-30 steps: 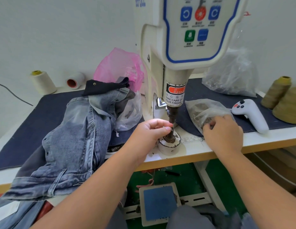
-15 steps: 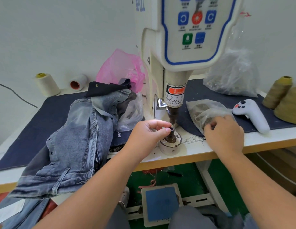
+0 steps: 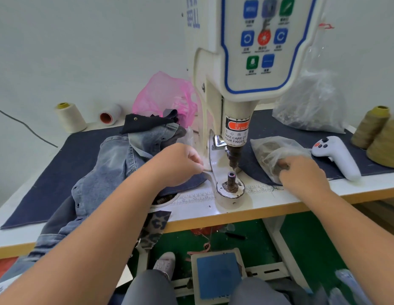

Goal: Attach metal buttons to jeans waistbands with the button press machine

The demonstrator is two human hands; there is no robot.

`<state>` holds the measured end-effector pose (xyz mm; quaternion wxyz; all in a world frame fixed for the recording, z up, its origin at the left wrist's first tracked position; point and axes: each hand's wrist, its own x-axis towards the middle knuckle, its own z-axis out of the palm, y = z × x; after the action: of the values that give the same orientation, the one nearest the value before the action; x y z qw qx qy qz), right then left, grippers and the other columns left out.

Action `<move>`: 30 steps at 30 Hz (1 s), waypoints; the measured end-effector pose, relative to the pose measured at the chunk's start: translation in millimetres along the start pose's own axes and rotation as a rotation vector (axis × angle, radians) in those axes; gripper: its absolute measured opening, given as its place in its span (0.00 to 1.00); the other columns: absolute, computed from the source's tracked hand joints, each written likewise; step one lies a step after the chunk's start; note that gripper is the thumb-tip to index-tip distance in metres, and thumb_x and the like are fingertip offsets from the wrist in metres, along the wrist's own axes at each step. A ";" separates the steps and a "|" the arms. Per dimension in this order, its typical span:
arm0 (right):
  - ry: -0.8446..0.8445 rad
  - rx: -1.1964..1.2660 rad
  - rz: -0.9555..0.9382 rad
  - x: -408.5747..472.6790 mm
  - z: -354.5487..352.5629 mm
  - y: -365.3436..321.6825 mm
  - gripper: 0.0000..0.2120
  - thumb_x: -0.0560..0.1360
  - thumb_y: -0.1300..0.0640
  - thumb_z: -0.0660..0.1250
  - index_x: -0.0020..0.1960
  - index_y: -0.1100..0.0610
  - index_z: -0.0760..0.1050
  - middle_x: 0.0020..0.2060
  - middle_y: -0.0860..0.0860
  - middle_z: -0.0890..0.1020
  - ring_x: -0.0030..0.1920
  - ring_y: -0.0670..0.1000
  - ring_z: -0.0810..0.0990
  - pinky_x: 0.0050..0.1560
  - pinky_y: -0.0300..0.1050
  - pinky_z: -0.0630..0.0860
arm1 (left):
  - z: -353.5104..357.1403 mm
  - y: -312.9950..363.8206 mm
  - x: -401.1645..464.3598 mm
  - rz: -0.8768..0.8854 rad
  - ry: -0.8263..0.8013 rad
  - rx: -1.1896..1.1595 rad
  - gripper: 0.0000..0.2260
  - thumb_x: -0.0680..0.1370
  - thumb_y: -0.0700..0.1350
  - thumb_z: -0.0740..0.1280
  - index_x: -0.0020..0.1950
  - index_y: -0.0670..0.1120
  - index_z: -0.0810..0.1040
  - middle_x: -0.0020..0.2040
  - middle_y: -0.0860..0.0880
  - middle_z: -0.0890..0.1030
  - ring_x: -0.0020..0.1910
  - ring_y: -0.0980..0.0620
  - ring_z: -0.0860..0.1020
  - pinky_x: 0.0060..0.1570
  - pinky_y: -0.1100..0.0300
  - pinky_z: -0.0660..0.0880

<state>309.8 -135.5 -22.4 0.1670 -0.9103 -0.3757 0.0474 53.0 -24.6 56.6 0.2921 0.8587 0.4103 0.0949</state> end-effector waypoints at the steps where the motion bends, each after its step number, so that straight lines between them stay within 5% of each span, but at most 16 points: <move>1: -0.049 -0.003 0.028 2.3 -2.4 -1.3 0.16 0.80 0.57 0.59 0.65 0.49 0.76 0.61 0.54 0.78 0.60 0.59 0.74 0.62 0.53 0.71 | -2.0 0.3 0.9 -0.010 -0.032 0.073 0.05 0.78 0.42 0.66 0.48 0.50 0.81 0.40 0.54 0.81 0.40 0.55 0.80 0.37 0.64 0.73; 5: -0.123 -0.052 0.011 6.0 -6.0 -2.3 0.16 0.82 0.52 0.58 0.67 0.46 0.74 0.61 0.53 0.78 0.61 0.58 0.74 0.63 0.53 0.71 | -10.3 -4.6 10.3 -0.045 -0.122 0.217 0.12 0.77 0.36 0.63 0.45 0.53 0.79 0.39 0.50 0.83 0.39 0.50 0.82 0.39 0.59 0.78; 9: -0.065 -0.049 -0.037 3.4 -2.8 1.6 0.09 0.81 0.48 0.61 0.54 0.47 0.78 0.52 0.52 0.81 0.55 0.56 0.76 0.57 0.51 0.71 | -11.3 -27.6 31.1 -0.066 0.128 0.261 0.11 0.76 0.37 0.63 0.44 0.51 0.81 0.45 0.55 0.80 0.47 0.52 0.77 0.44 0.61 0.71; 11: -0.046 -0.054 -0.026 3.4 -1.2 1.6 0.08 0.80 0.48 0.62 0.50 0.49 0.77 0.51 0.52 0.81 0.53 0.56 0.76 0.54 0.50 0.69 | -4.9 -43.4 37.1 -0.089 0.262 0.186 0.07 0.76 0.41 0.64 0.45 0.49 0.81 0.46 0.55 0.81 0.46 0.53 0.78 0.43 0.63 0.70; 16: -0.078 -0.024 -0.014 2.7 -3.4 -0.4 0.17 0.81 0.46 0.58 0.64 0.52 0.75 0.59 0.53 0.78 0.60 0.57 0.75 0.63 0.55 0.72 | 14.5 -71.5 43.5 -0.140 0.328 -0.208 0.05 0.76 0.43 0.67 0.45 0.52 0.80 0.29 0.56 0.81 0.27 0.61 0.77 0.28 0.69 0.68; 19: -0.075 0.011 -0.025 1.5 -4.7 1.1 0.13 0.79 0.46 0.61 0.57 0.54 0.75 0.56 0.56 0.80 0.58 0.58 0.77 0.61 0.56 0.74 | 23.1 -80.1 43.6 -0.175 0.371 -0.344 0.04 0.77 0.42 0.67 0.45 0.51 0.81 0.22 0.56 0.77 0.21 0.61 0.74 0.27 0.69 0.69; 24: 0.105 0.094 -0.099 -4.2 3.5 0.8 0.03 0.77 0.55 0.66 0.50 0.51 0.73 0.45 0.48 0.78 0.45 0.53 0.71 0.51 0.49 0.68 | 32.3 -84.7 42.7 -0.149 0.422 -0.402 0.06 0.77 0.40 0.66 0.44 0.48 0.82 0.22 0.57 0.76 0.20 0.61 0.73 0.23 0.71 0.68; 30: 0.108 0.058 -0.141 0.5 6.9 1.9 0.06 0.79 0.57 0.62 0.47 0.48 0.68 0.36 0.42 0.70 0.39 0.51 0.67 0.45 0.48 0.66 | 33.6 -91.5 42.1 -0.137 0.413 -0.515 0.05 0.77 0.42 0.68 0.43 0.49 0.83 0.23 0.54 0.74 0.21 0.60 0.72 0.27 0.63 0.72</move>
<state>310.0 -134.5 -29.5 0.2163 -0.8777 -0.4276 -0.0028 34.3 38.2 -26.9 0.4159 0.6898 0.4803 0.3473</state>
